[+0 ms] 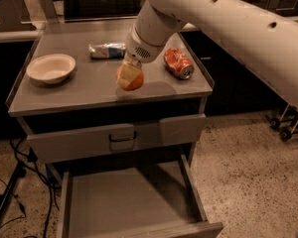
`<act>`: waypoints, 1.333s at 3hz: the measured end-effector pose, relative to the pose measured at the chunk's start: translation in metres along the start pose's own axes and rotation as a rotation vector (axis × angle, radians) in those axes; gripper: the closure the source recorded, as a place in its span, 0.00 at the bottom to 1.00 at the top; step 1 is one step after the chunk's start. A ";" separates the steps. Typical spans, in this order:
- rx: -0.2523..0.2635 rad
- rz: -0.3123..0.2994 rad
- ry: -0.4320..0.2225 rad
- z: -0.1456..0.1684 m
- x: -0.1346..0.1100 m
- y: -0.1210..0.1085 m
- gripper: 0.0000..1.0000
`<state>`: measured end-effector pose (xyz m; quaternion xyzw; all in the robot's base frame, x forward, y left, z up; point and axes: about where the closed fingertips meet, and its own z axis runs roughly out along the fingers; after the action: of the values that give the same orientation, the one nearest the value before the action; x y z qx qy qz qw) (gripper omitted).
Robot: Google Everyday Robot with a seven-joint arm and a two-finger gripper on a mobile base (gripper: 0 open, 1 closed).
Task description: Pick orange from middle drawer and place on counter
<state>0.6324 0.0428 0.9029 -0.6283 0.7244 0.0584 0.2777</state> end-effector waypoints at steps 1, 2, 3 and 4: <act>-0.048 -0.059 -0.022 0.009 -0.019 -0.025 1.00; -0.078 -0.099 -0.025 0.015 -0.026 -0.030 1.00; -0.153 -0.138 -0.021 0.034 -0.030 -0.035 1.00; -0.218 -0.181 0.034 0.058 -0.031 -0.046 1.00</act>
Offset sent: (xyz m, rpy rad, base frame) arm 0.0439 0.0306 0.0122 -0.0125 0.0234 0.1791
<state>0.6964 0.0855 0.8812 -0.7185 0.6587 0.1007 0.1994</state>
